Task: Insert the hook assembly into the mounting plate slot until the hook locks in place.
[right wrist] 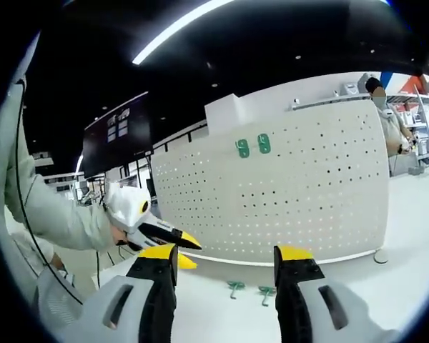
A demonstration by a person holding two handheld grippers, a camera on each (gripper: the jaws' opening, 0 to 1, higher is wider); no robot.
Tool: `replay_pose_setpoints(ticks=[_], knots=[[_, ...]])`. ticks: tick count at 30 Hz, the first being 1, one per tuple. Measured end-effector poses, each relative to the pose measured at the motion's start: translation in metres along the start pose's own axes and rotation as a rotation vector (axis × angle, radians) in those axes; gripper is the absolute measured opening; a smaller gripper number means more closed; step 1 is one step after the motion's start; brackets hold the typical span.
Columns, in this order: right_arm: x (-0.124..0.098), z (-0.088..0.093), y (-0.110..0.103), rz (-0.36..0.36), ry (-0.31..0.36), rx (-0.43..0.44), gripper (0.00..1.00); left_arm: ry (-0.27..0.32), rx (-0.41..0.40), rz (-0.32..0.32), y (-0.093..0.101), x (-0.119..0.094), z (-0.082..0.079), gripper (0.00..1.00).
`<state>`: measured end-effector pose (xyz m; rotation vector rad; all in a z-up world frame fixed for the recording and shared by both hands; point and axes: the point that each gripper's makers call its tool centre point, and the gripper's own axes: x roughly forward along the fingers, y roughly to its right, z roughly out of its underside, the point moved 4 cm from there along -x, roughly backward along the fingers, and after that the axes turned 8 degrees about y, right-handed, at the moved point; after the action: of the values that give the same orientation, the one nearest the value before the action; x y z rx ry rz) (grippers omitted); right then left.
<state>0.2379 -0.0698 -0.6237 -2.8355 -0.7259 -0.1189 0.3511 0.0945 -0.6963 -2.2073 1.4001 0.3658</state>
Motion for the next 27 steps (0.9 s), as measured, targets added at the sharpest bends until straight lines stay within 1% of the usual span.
replay_pose_setpoints(ticks=[3,6,10,13,17,27], knots=[[0.000,0.001,0.000,0.002,-0.004,0.001,0.52,-0.038,0.016,0.025,-0.007,0.015,0.008,0.29],[0.000,0.002,0.001,0.003,-0.011,0.001,0.52,-0.073,0.025,0.041,-0.011,0.025,0.015,0.27],[0.000,0.002,0.001,0.004,-0.014,0.001,0.52,-0.107,0.050,0.067,-0.014,0.035,0.024,0.21],[0.000,0.002,0.003,0.013,-0.011,0.009,0.52,-0.129,0.051,0.080,-0.014,0.041,0.031,0.21],[0.000,0.002,0.005,0.022,-0.009,0.018,0.52,-0.155,0.056,0.105,-0.012,0.048,0.039,0.20],[0.000,0.005,0.007,0.030,-0.019,0.035,0.52,-0.197,0.055,0.154,-0.008,0.069,0.050,0.17]])
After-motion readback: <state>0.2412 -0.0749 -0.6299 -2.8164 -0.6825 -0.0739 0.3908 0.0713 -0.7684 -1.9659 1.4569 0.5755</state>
